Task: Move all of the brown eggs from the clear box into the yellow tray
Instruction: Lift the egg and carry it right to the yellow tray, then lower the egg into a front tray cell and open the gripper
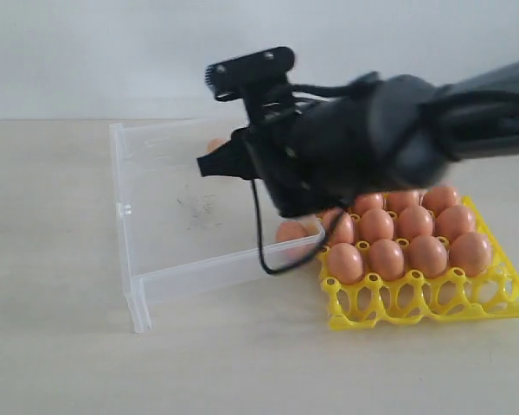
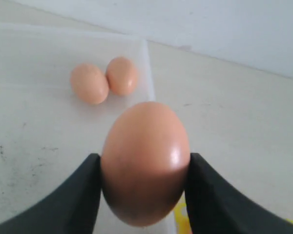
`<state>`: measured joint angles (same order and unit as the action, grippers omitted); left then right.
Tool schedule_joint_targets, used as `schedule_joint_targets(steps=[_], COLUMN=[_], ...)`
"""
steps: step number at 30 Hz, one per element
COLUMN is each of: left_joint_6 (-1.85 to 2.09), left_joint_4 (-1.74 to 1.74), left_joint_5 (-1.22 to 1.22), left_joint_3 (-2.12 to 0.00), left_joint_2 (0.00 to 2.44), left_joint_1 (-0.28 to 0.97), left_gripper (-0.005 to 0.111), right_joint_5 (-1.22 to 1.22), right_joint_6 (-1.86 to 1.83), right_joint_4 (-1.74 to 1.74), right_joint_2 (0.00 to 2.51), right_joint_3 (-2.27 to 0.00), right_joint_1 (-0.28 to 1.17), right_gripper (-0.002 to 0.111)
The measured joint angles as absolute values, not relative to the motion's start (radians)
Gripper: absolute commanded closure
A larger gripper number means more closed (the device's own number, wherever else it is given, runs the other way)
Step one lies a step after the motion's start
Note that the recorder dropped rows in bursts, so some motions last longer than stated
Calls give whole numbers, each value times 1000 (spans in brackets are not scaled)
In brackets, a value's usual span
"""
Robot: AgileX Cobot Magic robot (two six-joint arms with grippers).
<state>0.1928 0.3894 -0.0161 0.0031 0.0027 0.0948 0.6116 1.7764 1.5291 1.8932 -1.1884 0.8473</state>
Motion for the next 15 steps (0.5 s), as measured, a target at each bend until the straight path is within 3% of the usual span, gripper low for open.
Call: schedule_joint_targets(steps=[5, 8, 15], left_joint_6=[193, 193, 193], left_joint_4=[389, 389, 389], left_joint_5=[-16, -16, -16], left_joint_3=[3, 3, 3], left_joint_2=[3, 3, 3], left_joint_1=[95, 95, 95], left_gripper=[103, 103, 103], right_joint_5=[752, 620, 413], right_joint_6=[2077, 2090, 2096], right_joint_4=[1709, 1720, 1726], right_joint_2=[1540, 1365, 1386], right_joint_3=[-669, -474, -432], right_joint_1=[847, 847, 847], right_gripper=[109, 109, 109])
